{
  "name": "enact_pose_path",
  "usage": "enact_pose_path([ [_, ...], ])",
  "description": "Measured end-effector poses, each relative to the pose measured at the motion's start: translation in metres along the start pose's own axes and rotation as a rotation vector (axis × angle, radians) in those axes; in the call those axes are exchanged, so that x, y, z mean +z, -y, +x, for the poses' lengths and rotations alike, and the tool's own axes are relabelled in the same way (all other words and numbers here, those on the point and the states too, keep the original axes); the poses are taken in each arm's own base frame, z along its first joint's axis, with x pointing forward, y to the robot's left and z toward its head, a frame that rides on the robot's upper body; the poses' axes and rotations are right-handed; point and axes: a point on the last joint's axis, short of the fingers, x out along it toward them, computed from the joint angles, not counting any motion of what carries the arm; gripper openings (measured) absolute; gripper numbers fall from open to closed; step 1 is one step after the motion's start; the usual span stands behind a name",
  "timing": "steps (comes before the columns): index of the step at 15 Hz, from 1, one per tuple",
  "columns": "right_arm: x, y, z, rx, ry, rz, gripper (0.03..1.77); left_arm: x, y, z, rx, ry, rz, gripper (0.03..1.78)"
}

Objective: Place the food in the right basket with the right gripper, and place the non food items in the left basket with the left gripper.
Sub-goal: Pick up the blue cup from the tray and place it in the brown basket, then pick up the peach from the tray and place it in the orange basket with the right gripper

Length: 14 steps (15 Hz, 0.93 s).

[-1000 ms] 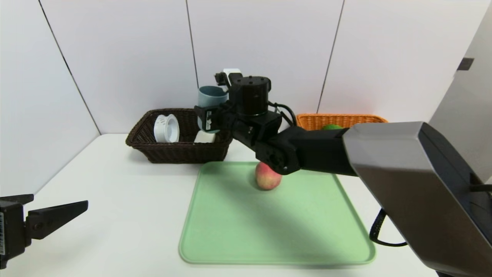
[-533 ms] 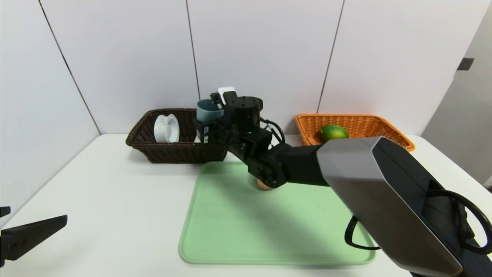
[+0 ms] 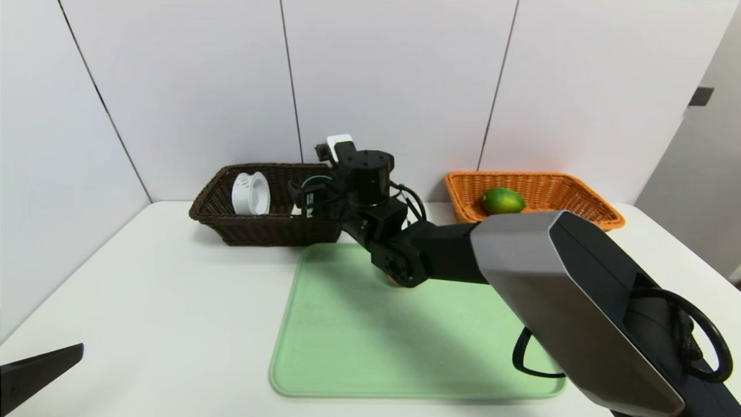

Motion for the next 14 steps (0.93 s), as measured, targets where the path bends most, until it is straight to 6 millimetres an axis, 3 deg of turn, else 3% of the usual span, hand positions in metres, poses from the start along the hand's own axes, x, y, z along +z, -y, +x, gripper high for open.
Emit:
enact_pose_path([
  [3, 0.011, 0.000, -0.003, -0.004, 0.017, 0.004, 1.53, 0.001, 0.000, -0.001, -0.001, 0.008, 0.003, 1.69],
  [7, 0.059, -0.001, -0.022, -0.007, 0.049, 0.008, 1.60, 0.008, 0.001, -0.003, -0.002, 0.029, 0.017, 1.69],
  [11, 0.110, 0.003, -0.059, -0.084, -0.064, -0.008, 1.65, 0.012, 0.001, -0.003, -0.006, 0.036, 0.017, 1.69],
  [14, 0.128, 0.012, -0.094, -0.161, -0.270, 0.004, 1.67, 0.012, 0.001, -0.003, -0.011, 0.036, 0.017, 1.69],
])
